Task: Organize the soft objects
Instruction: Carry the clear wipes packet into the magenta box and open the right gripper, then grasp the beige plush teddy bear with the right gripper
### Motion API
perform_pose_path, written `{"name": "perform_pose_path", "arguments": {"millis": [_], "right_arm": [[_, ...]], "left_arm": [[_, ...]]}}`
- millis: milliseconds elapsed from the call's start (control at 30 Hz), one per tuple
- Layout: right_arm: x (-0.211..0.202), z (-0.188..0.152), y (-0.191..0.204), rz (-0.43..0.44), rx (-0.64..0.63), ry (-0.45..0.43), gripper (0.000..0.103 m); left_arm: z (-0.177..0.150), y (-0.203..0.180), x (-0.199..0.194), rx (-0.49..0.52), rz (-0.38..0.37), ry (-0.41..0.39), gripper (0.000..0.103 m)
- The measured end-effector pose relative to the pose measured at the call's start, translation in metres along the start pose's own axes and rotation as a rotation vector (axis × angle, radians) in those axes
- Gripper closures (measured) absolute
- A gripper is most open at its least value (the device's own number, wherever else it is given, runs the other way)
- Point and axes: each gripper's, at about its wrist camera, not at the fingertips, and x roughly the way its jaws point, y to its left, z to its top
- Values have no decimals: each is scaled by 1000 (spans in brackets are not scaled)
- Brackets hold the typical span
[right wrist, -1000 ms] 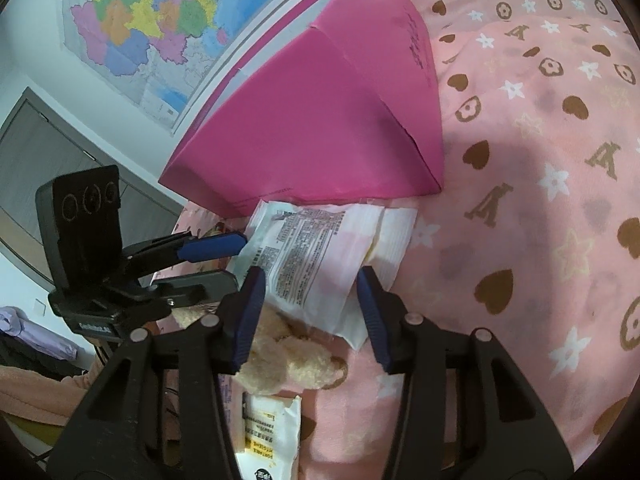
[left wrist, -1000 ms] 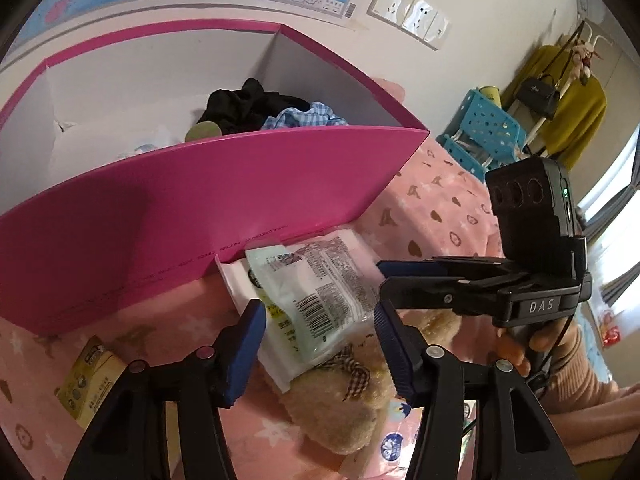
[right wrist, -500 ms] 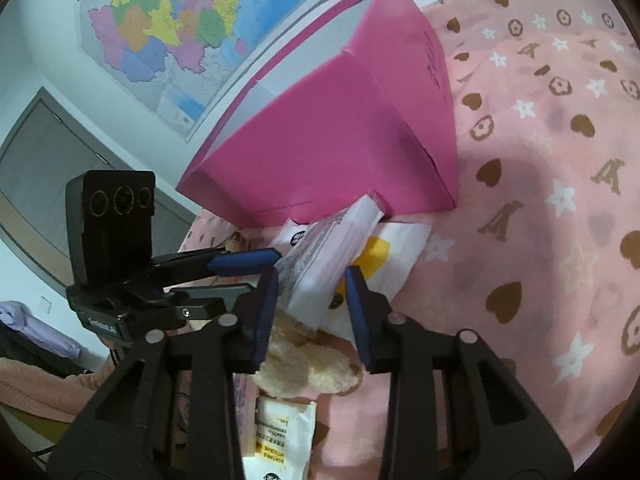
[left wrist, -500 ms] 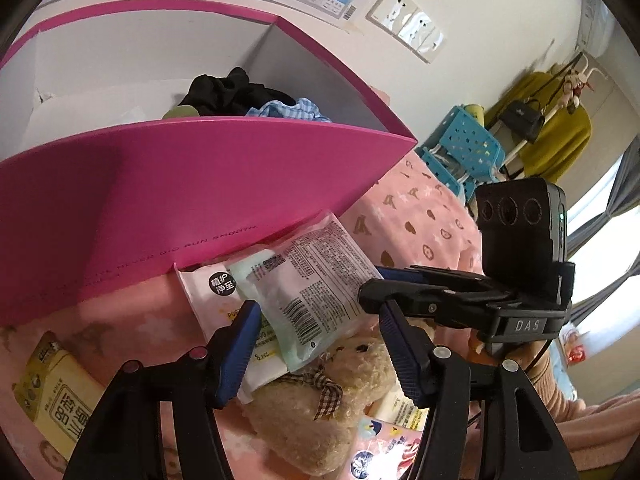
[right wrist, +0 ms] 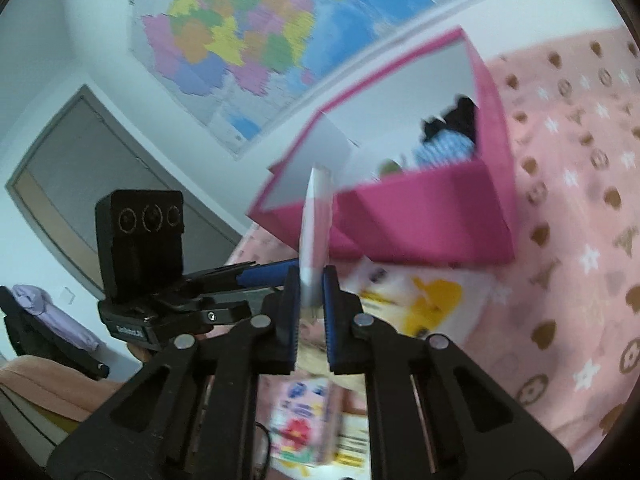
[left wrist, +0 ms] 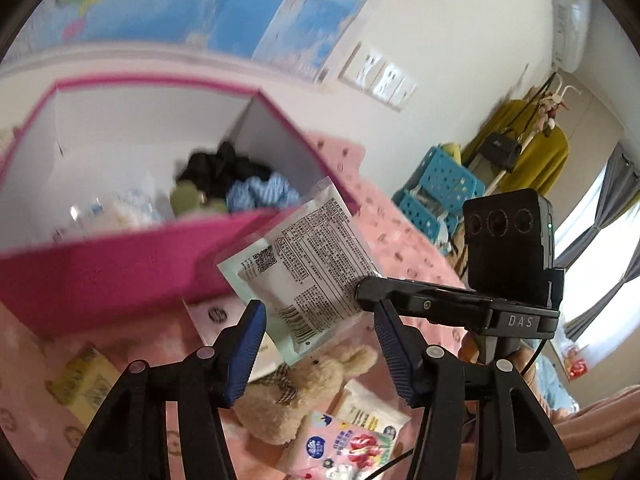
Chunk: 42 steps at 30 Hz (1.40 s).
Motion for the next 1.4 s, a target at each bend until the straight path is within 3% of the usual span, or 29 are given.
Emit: {"name": "perform_pose_path", "arguments": {"millis": [267, 567, 600, 667, 800, 900, 1067, 1267, 1400], "right_arm": [[38, 51, 25, 109, -47, -20, 91], [112, 87, 10, 132, 13, 46, 90], [118, 87, 7, 124, 19, 58, 90], [136, 88, 1, 49, 27, 112, 76], [150, 89, 1, -199, -62, 169, 74], [144, 85, 1, -240, -91, 170, 73], [118, 73, 12, -233, -142, 151, 73], [85, 52, 34, -173, -199, 132, 70], [67, 38, 39, -164, -202, 131, 70]], "left_arm": [[38, -3, -46, 87, 152, -138, 47], [63, 51, -54, 23, 298, -161, 47], [63, 59, -51, 16, 314, -155, 47], [62, 72, -46, 8, 351, -137, 47], [55, 90, -34, -21, 403, -97, 47], [46, 90, -38, -14, 414, -106, 47], [35, 79, -55, 16, 419, -151, 46], [17, 67, -76, 36, 379, -193, 44], [3, 57, -77, 39, 333, -178, 44]]}}
